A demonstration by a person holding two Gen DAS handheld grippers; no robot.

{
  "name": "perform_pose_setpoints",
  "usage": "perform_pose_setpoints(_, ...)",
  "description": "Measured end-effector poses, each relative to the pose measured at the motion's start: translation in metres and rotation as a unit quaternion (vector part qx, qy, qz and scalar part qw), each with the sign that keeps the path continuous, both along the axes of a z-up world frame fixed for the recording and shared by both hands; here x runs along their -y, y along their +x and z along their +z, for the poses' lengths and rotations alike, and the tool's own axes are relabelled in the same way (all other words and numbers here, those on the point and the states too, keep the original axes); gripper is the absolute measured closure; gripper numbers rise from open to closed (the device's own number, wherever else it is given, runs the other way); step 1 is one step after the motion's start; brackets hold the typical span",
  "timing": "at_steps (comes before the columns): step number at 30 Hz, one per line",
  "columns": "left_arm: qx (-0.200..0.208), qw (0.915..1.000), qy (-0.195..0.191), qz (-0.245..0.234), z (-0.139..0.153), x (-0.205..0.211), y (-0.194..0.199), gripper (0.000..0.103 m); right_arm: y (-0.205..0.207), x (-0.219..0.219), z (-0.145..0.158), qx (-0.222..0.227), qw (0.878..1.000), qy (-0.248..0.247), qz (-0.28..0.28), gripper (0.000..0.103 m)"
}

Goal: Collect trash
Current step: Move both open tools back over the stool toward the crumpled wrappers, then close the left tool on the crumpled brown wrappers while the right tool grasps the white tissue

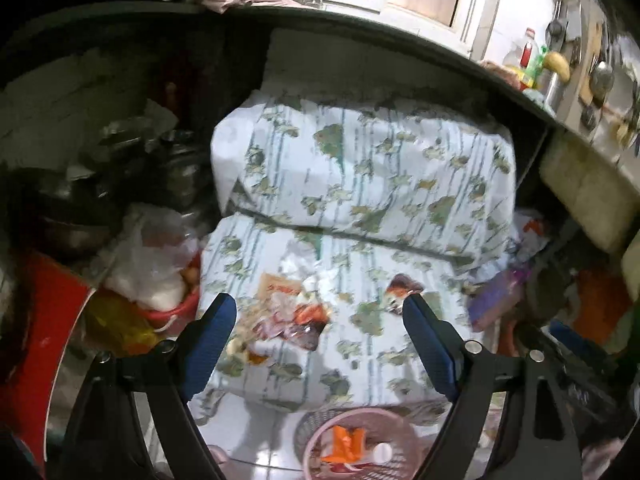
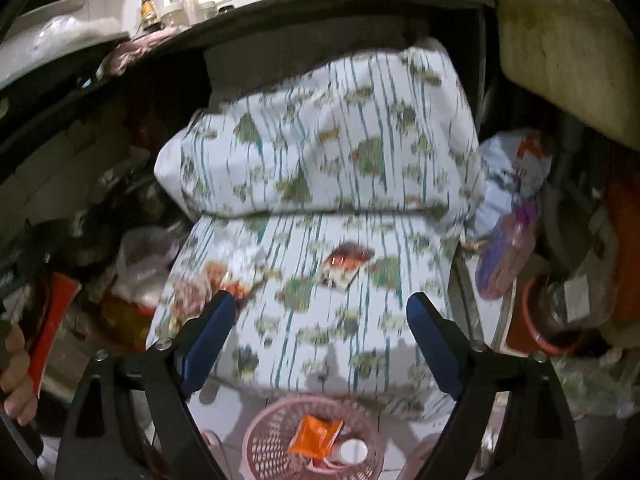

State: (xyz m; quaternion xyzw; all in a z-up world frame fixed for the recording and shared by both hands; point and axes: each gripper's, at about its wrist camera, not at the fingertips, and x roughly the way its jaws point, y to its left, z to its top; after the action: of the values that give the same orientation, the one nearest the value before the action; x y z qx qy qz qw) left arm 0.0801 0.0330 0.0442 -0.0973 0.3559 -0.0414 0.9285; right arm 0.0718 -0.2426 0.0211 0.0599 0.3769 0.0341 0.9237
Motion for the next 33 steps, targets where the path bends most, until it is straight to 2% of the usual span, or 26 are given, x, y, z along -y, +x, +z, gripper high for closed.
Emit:
perform_pose_setpoints(2, 0.008, 0.9997, 0.016, 0.015, 0.007, -0.003, 0.011, 0.016, 0.017, 0.004, 0.009, 0.007, 1.0, 0.013, -0.004, 0.016)
perform_pose_setpoints(5, -0.024, 0.9989, 0.03, 0.026, -0.001, -0.008, 0.04, 0.013, 0.043, 0.008, 0.012, 0.015, 1.0, 0.012, -0.013, 0.015)
perform_pose_setpoints(7, -0.051, 0.9981, 0.017, 0.03, -0.02, -0.014, 0.059, 0.013, 0.059, 0.012, 0.004, 0.019, 0.999, 0.018, -0.019, 0.015)
perform_pose_setpoints(10, -0.083, 0.9953, 0.035, 0.034, -0.054, -0.016, 0.081, 0.013, 0.078, 0.019, -0.022, 0.001, 0.999, 0.029, -0.027, 0.015)
perform_pose_setpoints(12, -0.136, 0.99, 0.03, 0.019, -0.087, -0.017, 0.105, 0.013, 0.092, 0.022, -0.043, -0.031, 0.999, 0.027, -0.021, 0.015)
perform_pose_setpoints(13, -0.181, 0.9833, 0.009, 0.016, -0.107, -0.02, 0.121, 0.013, 0.099, 0.023, -0.052, -0.044, 0.999, 0.021, -0.016, 0.015)
perform_pose_setpoints(14, -0.202, 0.9792, -0.003, 0.016, -0.12, -0.023, 0.13, 0.013, 0.104, 0.024, -0.058, -0.053, 0.998, 0.012, -0.012, 0.015)
perform_pose_setpoints(16, -0.226, 0.9737, -0.014, 0.025, -0.142, -0.03, 0.148, 0.013, 0.115, 0.028, -0.065, -0.062, 0.998, -0.003, -0.015, 0.015)
perform_pose_setpoints(19, -0.252, 0.9663, -0.01, 0.053, -0.168, -0.04, 0.163, 0.013, 0.133, 0.041, -0.074, -0.069, 0.997, 0.009, -0.034, 0.015)
perform_pose_setpoints(23, -0.296, 0.9536, -0.045, 0.034, -0.2, -0.043, 0.176, 0.013, 0.147, 0.052, -0.092, -0.095, 0.994, 0.013, -0.049, 0.015)
perform_pose_setpoints(24, -0.3, 0.9522, -0.048, 0.033, -0.205, -0.043, 0.176, 0.018, 0.15, 0.053, -0.095, -0.099, 0.994, 0.012, -0.053, 0.015)
perform_pose_setpoints(25, -0.3, 0.9524, -0.045, 0.033, -0.21, -0.042, 0.176, 0.029, 0.151, 0.055, -0.098, -0.102, 0.993, 0.012, -0.055, 0.015)
perform_pose_setpoints(27, -0.305, 0.9513, -0.028, 0.033, -0.217, -0.037, 0.178, 0.039, 0.154, 0.055, -0.1, -0.108, 0.992, 0.016, -0.055, 0.015)
perform_pose_setpoints(32, -0.296, 0.9545, -0.004, 0.034, -0.226, -0.032, 0.187, 0.039, 0.158, 0.05, -0.101, -0.113, 0.992, 0.029, -0.049, 0.015)
perform_pose_setpoints(33, -0.295, 0.9551, -0.002, 0.031, -0.228, -0.031, 0.188, 0.046, 0.159, 0.049, -0.101, -0.114, 0.992, 0.029, -0.047, 0.015)
